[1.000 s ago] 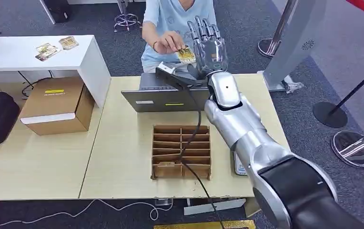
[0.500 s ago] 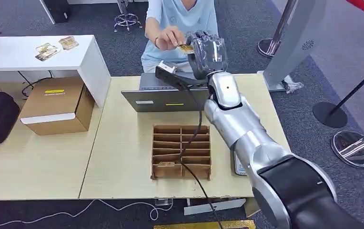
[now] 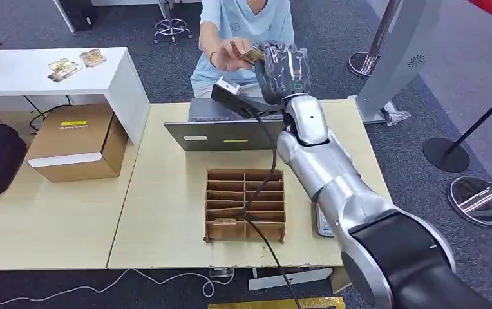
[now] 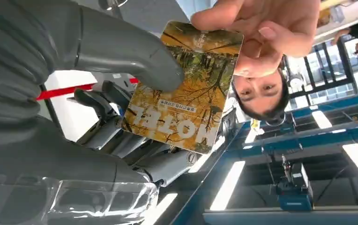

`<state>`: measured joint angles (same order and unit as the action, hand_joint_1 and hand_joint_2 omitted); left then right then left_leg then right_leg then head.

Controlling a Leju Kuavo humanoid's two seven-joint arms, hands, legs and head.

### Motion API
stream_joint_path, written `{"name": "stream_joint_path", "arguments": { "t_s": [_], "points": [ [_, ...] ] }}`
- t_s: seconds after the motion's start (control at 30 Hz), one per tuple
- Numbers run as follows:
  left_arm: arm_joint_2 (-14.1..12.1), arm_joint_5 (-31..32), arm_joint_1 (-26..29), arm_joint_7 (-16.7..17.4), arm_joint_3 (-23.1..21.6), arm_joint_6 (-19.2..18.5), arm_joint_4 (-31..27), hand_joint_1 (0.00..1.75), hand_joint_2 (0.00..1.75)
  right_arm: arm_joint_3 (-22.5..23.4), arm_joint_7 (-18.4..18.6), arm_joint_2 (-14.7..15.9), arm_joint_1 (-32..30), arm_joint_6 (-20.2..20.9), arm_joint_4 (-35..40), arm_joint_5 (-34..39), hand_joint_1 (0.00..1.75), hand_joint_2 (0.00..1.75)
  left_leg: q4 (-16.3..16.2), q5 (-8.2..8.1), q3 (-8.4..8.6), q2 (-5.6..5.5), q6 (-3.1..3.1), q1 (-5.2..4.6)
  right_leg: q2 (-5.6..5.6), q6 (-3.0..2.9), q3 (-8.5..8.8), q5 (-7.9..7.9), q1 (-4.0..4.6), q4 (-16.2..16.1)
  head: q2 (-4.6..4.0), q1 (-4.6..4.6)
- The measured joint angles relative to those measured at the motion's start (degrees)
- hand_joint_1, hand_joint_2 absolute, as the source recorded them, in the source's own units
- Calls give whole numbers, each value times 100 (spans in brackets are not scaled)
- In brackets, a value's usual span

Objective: Pass the card to the sensor for recognition and then transmit it.

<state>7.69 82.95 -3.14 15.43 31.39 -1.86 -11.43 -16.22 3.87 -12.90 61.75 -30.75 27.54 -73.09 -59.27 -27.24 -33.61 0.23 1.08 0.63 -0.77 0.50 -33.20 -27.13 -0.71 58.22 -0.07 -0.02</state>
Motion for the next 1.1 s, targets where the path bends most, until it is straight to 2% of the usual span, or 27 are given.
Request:
{"name": "stream_joint_path", "arguments": {
  "t_s": [0.1,0.17,0.3,0.4,0.57,0.8,0.93,1.03,1.1],
  "points": [
    [-2,-35,0,0,48,4,0,0,0,72,-121,2,-31,-31,70,171,175,175,0,0,0,0,0,0,0,0,-1,0,0,0,0,2],
    [-4,-81,0,15,94,15,0,0,0,172,-351,2,-114,-96,194,589,175,175,0,0,0,0,0,0,0,0,-1,0,0,-1,0,2],
    [-4,-116,1,70,186,24,0,0,0,409,-868,11,-492,-173,702,1623,175,175,0,0,0,0,0,0,0,0,-2,0,0,-2,0,0],
    [-4,-142,1,83,258,50,0,0,0,501,-1204,96,-963,-81,1387,2517,175,175,0,-1,-1,-1,0,0,-1,0,-3,0,0,-5,0,4],
    [-4,-170,6,83,363,52,0,0,0,520,-1360,297,-1686,68,2382,3117,175,175,0,-2,-3,1,-1,-1,1,0,-4,0,0,-5,0,0],
    [-4,-170,5,83,411,52,0,0,0,520,-1364,426,-1969,127,2920,3197,175,175,0,-1,-1,2,0,0,3,0,-5,0,0,-4,0,0],
    [-4,-188,12,83,459,52,0,0,0,628,-1559,566,-2386,484,3417,4038,175,175,-1,-1,1,-6,0,1,-5,0,-4,-1,1,-7,0,-7],
    [-4,-264,36,83,520,87,0,0,0,926,-1945,841,-3251,1600,4291,5611,175,175,-1,-4,-8,-24,-4,0,-28,6,4,-5,1,-13,0,2],
    [-4,-302,68,83,562,118,0,0,0,1166,-2123,988,-3797,2121,4707,6340,175,175,-1,-11,-11,-26,-7,-2,-28,7,-1,-6,0,-19,0,-2]
  ]
}}
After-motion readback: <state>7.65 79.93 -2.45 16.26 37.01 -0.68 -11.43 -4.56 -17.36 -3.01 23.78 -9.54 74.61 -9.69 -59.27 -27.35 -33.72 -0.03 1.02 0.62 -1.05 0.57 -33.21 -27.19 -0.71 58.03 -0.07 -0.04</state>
